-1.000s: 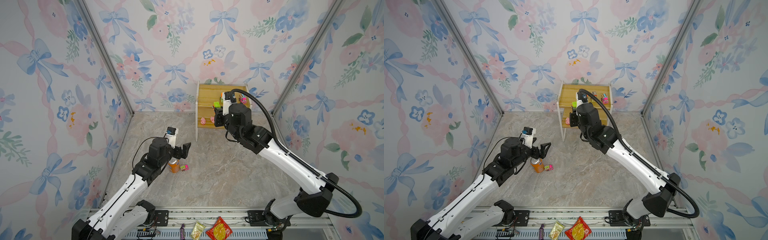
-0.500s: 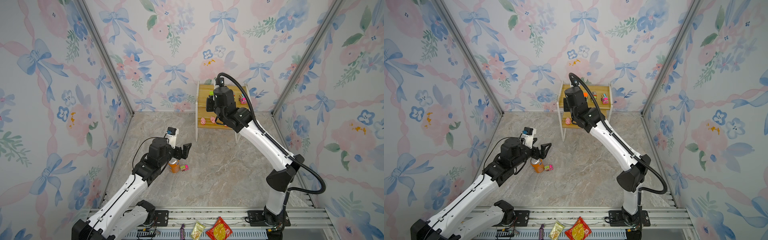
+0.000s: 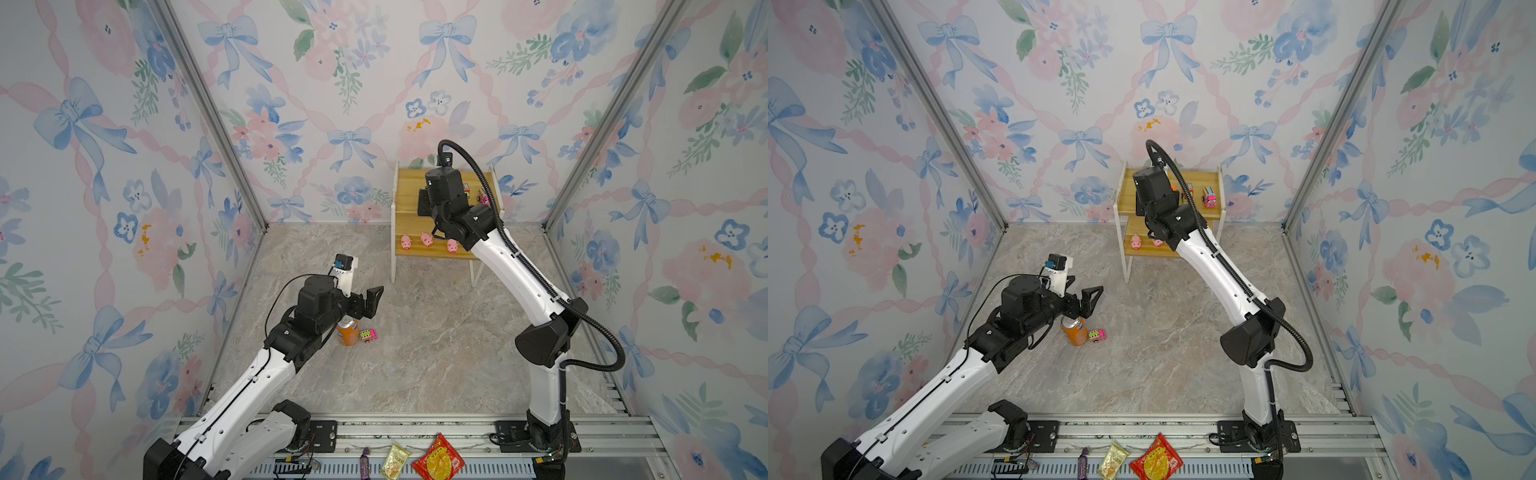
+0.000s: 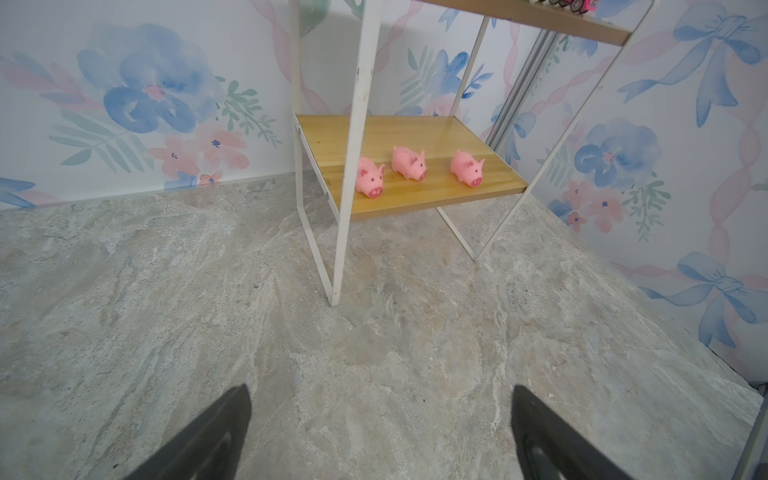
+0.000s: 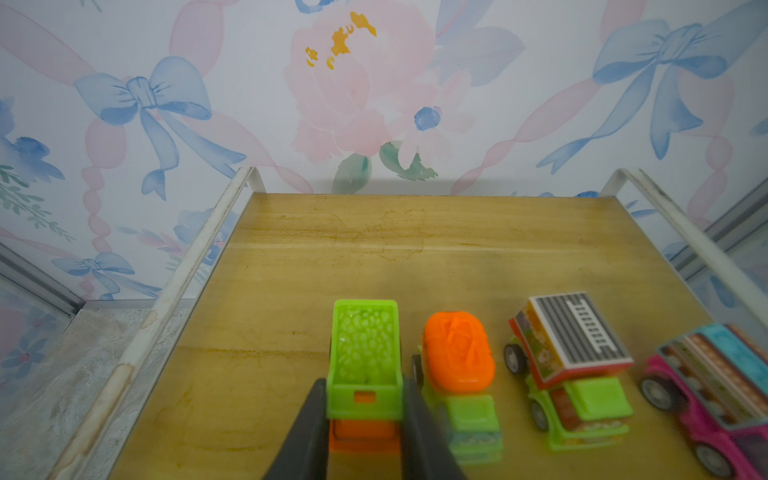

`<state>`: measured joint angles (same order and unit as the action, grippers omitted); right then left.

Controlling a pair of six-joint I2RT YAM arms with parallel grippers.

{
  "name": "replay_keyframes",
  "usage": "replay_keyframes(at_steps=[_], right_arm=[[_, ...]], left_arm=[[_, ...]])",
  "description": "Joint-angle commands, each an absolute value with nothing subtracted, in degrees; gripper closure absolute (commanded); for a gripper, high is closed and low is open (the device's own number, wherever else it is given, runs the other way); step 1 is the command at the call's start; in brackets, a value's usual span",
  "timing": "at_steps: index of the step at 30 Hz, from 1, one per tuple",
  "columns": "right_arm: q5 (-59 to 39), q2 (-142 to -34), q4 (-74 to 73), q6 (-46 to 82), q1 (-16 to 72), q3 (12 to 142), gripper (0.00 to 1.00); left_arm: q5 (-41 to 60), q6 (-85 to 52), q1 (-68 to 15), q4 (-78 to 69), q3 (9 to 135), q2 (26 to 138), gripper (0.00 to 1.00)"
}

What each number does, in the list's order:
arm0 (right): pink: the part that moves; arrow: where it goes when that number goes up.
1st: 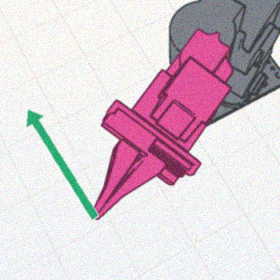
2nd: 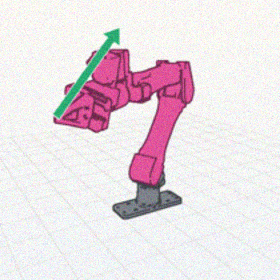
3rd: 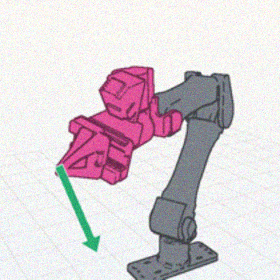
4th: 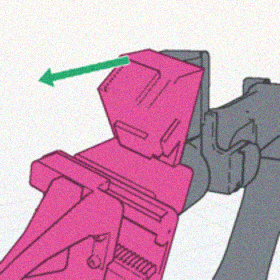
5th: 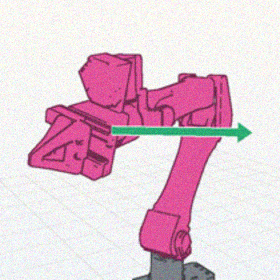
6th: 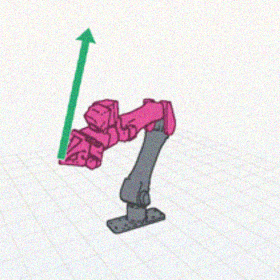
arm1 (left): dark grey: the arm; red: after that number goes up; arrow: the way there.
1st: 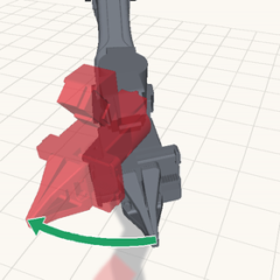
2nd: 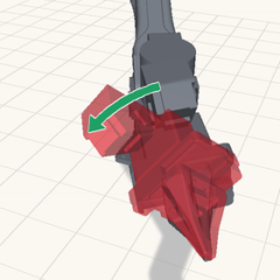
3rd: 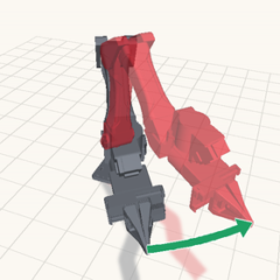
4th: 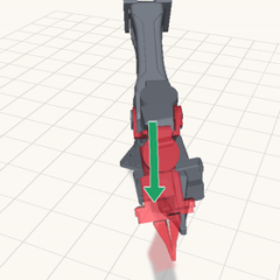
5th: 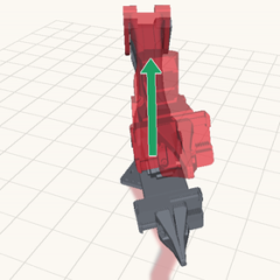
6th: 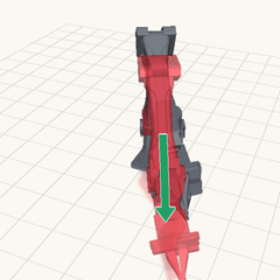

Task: Place and organize the plastic toys onto the shelf
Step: 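Carry the dump truck with the right gripper over the upper shelf tier, then lower the dump truck beside the orange-topped truck and open the right gripper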

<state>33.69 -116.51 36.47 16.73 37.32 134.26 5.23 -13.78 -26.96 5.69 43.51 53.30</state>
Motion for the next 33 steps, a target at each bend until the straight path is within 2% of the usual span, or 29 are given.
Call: replay_keyframes(at_steps=[1,22,33], right_arm=[[33.49,-117.51,37.19,17.49,36.91,136.36,0.73],[32.12,-118.83,37.22,17.7,37.0,136.44,0.71],[32.03,-118.44,36.27,15.63,37.0,137.99,0.58]], left_arm=[[6.06,-14.33,-26.72,4.91,43.98,52.95,0.02],[6.15,-14.45,-26.72,4.85,43.95,52.95,0.02],[6.02,-14.41,-26.73,4.88,43.95,52.89,0.02]])
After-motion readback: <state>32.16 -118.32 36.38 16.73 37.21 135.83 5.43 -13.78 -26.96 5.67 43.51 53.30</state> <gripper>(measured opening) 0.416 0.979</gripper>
